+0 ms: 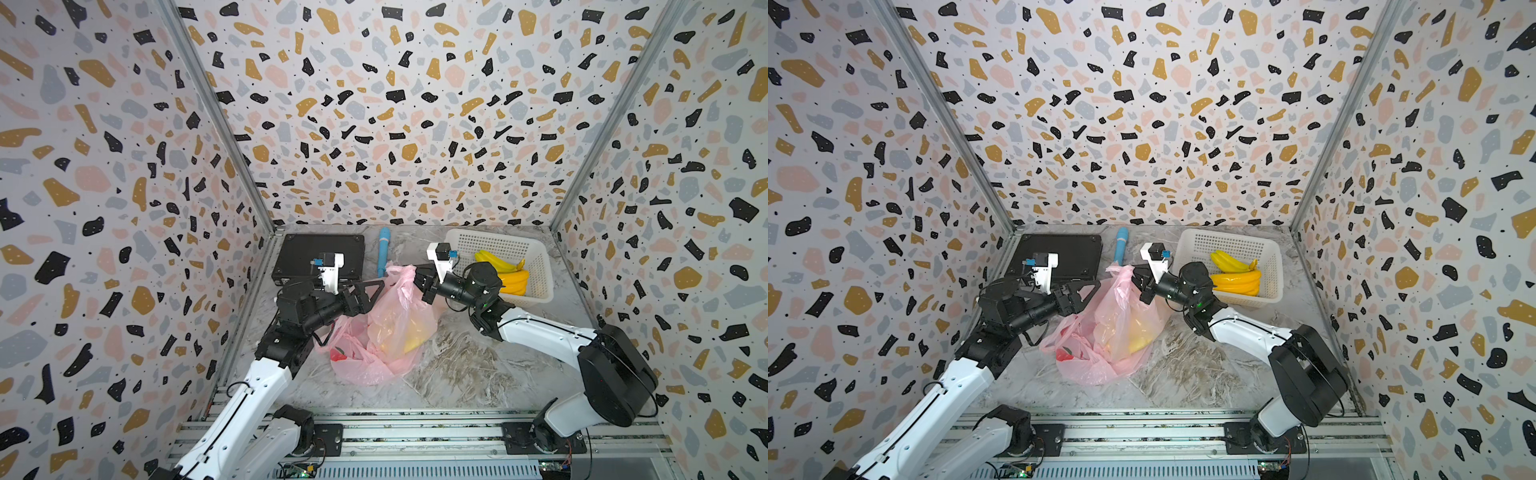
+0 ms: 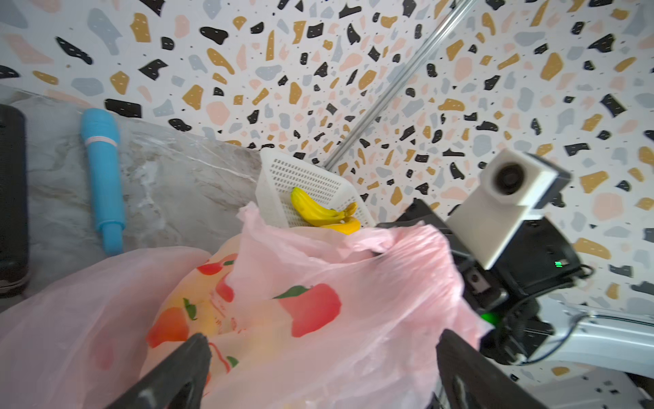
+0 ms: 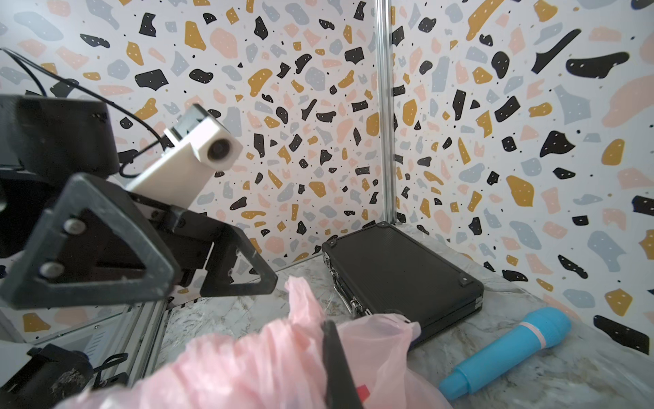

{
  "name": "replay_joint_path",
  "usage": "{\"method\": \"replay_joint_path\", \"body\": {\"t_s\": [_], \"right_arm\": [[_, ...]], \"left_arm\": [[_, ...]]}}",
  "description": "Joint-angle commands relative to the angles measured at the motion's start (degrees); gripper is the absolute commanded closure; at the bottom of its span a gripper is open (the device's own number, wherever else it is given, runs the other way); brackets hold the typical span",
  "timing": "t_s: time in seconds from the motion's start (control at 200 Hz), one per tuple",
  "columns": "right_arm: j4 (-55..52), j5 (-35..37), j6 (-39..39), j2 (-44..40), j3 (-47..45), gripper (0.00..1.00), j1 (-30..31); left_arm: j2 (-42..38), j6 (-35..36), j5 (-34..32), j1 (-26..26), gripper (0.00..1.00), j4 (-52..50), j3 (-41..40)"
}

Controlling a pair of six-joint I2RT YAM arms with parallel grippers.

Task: Place the banana into a plastic bag & tie a knot
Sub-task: Cross the plastic bag at the center of the board.

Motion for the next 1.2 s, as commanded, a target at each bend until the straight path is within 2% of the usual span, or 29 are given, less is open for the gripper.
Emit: {"method": "replay_joint_path", "body": {"t_s": [0.0,0.175,0.255,0.38,0.616,0.736,0.906,1.116,1.196], "right_arm": [[3.91,-3.53,1.55,-0.10,2.01,1.00,-0.11],[5.56,-5.58,3.30,1.37,2.28,1.00,-0.11],[5.90,-6.07,4.00,1.68,2.50,1.00,-0.11],[5.91,-6.68,4.62,1.73,2.72,1.00,-0.02],[4.99,-6.36,4.31,1.38,2.85,1.00,0.05],[4.32,-6.35,4.37,1.59,3.16,1.00,0.06],[5.08,-6.29,5.17,2.20,2.97,1.00,0.00],[6.42,-6.04,6.53,3.13,3.38,1.00,0.07],[6.32,-6.16,6.77,3.35,3.68,1.00,0.07]], "left_arm": [[1.50,-5.76,7.30,0.24,0.01,3.86,1.75],[6.03,-10.68,10.75,0.29,0.00,10.56,2.18],[8.88,-14.31,12.51,0.33,0.08,14.84,2.36],[12.54,-20.73,14.24,0.32,0.30,23.45,2.06],[16.02,-28.58,15.99,0.33,0.36,35.43,1.49],[15.85,-28.87,15.96,0.32,0.34,36.31,0.53],[14.67,-25.75,14.61,0.27,0.32,32.69,-0.60],[16.00,-25.06,14.24,0.16,0.35,32.26,-1.92],[16.56,-26.24,14.60,0.19,0.43,34.75,-2.62]]}}
